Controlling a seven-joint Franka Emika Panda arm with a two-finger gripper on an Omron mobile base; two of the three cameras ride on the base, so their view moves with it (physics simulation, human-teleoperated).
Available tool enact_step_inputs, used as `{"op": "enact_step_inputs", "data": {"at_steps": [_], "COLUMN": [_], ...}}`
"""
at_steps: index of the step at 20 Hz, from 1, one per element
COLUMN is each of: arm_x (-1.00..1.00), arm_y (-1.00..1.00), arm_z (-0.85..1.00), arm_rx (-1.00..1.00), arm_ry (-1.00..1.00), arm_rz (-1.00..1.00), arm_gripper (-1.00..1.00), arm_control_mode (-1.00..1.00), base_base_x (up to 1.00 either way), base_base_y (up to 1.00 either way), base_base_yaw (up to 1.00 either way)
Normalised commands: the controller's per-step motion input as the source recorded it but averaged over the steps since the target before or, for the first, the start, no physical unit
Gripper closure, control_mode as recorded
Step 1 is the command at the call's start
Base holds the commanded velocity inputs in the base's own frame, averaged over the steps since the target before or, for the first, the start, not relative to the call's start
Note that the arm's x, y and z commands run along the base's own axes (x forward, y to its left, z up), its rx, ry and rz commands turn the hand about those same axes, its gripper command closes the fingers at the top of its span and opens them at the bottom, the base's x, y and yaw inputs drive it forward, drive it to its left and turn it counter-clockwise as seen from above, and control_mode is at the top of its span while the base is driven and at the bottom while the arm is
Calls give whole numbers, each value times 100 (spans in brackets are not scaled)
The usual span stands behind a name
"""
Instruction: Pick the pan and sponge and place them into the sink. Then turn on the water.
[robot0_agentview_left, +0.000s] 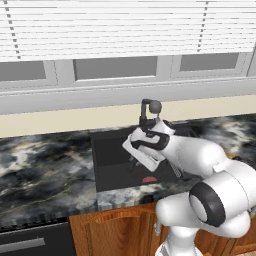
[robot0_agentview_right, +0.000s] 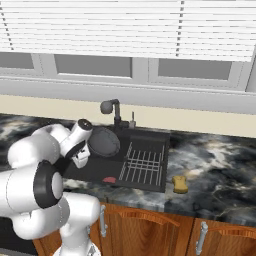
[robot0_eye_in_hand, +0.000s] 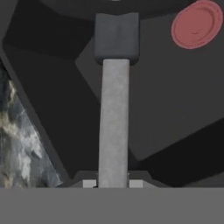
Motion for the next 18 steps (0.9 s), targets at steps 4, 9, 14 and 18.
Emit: {"op": "enact_step_inputs", "data": {"at_steps": [4, 9, 14, 18], "arm_x": [14, 11, 15, 15], "arm_y": [0, 4, 13, 4], "arm_z": [-3, -7, -10, -8], "arm_rx": [10, 8, 7, 8], "arm_ry": [9, 11, 10, 9], "arm_rz": [-7, -10, -9, -9], "arm_gripper": [100, 100, 100, 100], "arm_control_mode": [-100, -100, -100, -100], "base_base_x": [0, 0, 0, 0], "base_base_y": [0, 0, 0, 0], "base_base_yaw": [0, 0, 0, 0]}}
